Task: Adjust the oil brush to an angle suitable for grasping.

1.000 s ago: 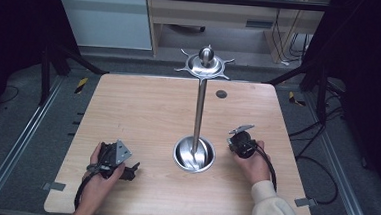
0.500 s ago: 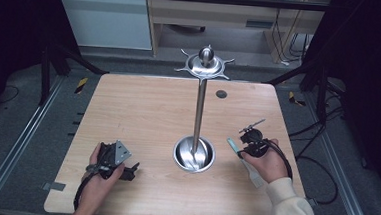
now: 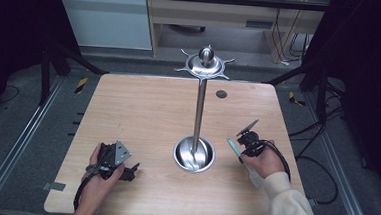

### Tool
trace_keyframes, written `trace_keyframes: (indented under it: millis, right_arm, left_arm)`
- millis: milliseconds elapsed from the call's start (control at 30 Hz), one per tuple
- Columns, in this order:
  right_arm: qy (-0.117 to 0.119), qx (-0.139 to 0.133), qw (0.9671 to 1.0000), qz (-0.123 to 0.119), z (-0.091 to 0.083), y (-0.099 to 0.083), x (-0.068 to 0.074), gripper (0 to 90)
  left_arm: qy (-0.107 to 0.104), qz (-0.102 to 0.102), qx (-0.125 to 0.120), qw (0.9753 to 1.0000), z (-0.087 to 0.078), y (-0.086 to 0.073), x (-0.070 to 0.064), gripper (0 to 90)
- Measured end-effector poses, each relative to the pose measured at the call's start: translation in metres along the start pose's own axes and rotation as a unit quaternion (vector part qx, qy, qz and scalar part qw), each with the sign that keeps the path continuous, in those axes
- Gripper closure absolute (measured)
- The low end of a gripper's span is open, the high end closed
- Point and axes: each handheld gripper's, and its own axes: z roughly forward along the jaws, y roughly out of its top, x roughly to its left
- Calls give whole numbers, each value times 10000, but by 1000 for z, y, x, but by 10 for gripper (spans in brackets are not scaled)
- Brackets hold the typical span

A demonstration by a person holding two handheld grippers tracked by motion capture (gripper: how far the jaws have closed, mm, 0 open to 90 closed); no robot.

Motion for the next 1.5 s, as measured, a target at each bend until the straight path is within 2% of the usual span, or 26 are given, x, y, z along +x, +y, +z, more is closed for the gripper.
trace_keyframes:
  millis: [233, 300, 533, 733, 867, 933, 967, 1000, 1033, 1067, 1100, 1133, 1200, 1267, 1300, 1367, 1433, 1467, 1500]
  right_arm:
    - [73, 110, 9999, 97, 4, -2, -5, 756]
    - [173, 137, 9996, 159, 5, -3, -7, 769]
    - [229, 163, 9995, 159, 6, -2, -8, 801]
    - [226, 167, 9994, 195, 6, -2, -7, 819]
    - [154, 131, 9992, 334, 4, -3, -9, 823]
    - [184, 34, 9990, 400, -1, -4, -13, 823]
    - [262, -119, 9987, 432, -11, -5, -16, 824]
    - [262, -119, 9987, 432, -11, -5, -16, 824]
    - [266, -233, 9984, 452, -18, -6, -18, 824]
    - [341, -495, 9970, 496, -35, -6, -21, 824]
    - [365, -663, 9958, 511, -43, -6, -23, 824]
    - [365, -663, 9958, 511, -43, -6, -23, 824]
    - [457, -1076, 9916, 549, -62, -6, -26, 824]
    - [571, -1526, 9850, 563, -80, -6, -30, 824]
    - [703, -1972, 9758, 626, -96, -7, -33, 824]
    - [788, -2326, 9671, 667, -109, -8, -34, 824]
    - [768, -2573, 9610, 661, -117, -10, -33, 824]
    - [768, -2573, 9610, 661, -117, -10, -33, 824]
    - [682, -2697, 9582, 671, -122, -12, -32, 824]
  left_arm:
    - [2, -4, -2, 10000, 0, 0, 0, 29]
    - [1, -2, 0, 10000, 0, 0, 0, 29]
    - [3, -5, -5, 10000, 0, 0, 0, 29]
    - [3, -3, -6, 10000, 0, 0, 0, 29]
    - [2, -14, -8, 10000, 0, 0, 1, 29]
    - [-2, -14, 0, 10000, 0, 0, 1, 29]
    - [-4, -23, -6, 10000, 0, 0, 1, 29]
    - [-5, -28, -6, 10000, 0, 0, 1, 29]
    - [-8, -19, 3, 10000, 1, 0, 1, 29]
    - [-15, -22, -6, 10000, 1, 0, 0, 29]
    - [-15, -22, -6, 10000, 1, 0, 0, 29]
    - [-17, -44, -29, 10000, 1, 0, 0, 29]
    - [-27, -24, -29, 10000, 1, 1, 0, 29]
    - [-19, -75, -69, 9999, 1, 1, 0, 29]
    - [-7, -71, -66, 10000, 0, 2, 0, 29]
    - [32, -125, -93, 9999, -2, 1, 2, 29]
    - [138, -209, -127, 9996, -8, -2, 4, 29]
    - [138, -209, -127, 9996, -8, -2, 4, 28]
    - [162, -205, -125, 9996, -9, -3, 4, 28]
